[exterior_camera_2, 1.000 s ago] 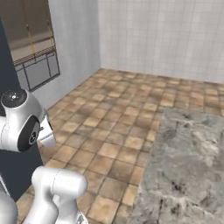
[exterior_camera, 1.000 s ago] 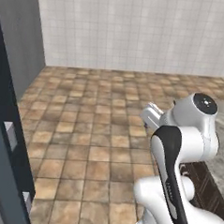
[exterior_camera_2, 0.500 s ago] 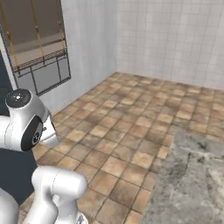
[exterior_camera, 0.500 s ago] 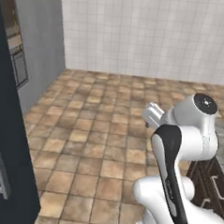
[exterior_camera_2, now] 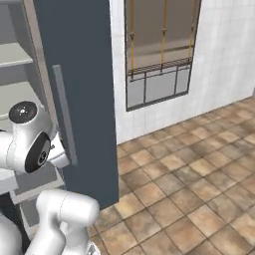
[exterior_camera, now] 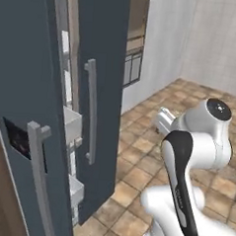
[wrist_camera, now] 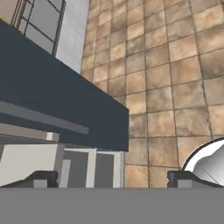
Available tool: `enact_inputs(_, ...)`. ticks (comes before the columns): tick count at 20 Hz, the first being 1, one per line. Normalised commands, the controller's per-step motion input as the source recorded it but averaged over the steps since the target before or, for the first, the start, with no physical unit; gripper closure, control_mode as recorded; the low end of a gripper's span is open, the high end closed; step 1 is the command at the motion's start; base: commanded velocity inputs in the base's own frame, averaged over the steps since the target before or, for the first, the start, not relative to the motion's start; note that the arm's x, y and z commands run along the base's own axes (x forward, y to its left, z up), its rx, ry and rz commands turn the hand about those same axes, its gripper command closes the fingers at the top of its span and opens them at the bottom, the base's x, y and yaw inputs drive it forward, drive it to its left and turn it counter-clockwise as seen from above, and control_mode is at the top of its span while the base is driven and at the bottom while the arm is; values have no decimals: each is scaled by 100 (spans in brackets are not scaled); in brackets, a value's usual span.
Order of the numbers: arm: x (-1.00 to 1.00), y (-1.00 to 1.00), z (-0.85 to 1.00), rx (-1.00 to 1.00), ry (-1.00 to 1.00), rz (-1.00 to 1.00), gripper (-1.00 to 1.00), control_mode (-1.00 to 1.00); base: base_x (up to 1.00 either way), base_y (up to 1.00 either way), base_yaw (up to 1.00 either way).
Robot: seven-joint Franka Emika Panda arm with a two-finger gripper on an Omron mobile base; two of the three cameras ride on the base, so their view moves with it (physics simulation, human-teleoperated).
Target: Take the corn, cucumber, and mango from the freezer and place them in the bowl on the counter.
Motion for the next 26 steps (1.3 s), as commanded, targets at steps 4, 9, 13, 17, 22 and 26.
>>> enact_inputs(4,0,0,0,0,0,0,-100,100,24,-31,75)
enact_inputs(9,0,0,0,0,0,0,-100,100,96,-99,24)
enact_inputs(13,0,0,0,0,0,0,-100,100,24,-34,65)
enact_inputs(17,0,0,0,0,0,0,-100,100,4,5,87)
enact_inputs(22,0,0,0,0,0,0,-100,100,0,0,67)
enact_inputs(26,0,0,0,0,0,0,-100,100,52,0,4)
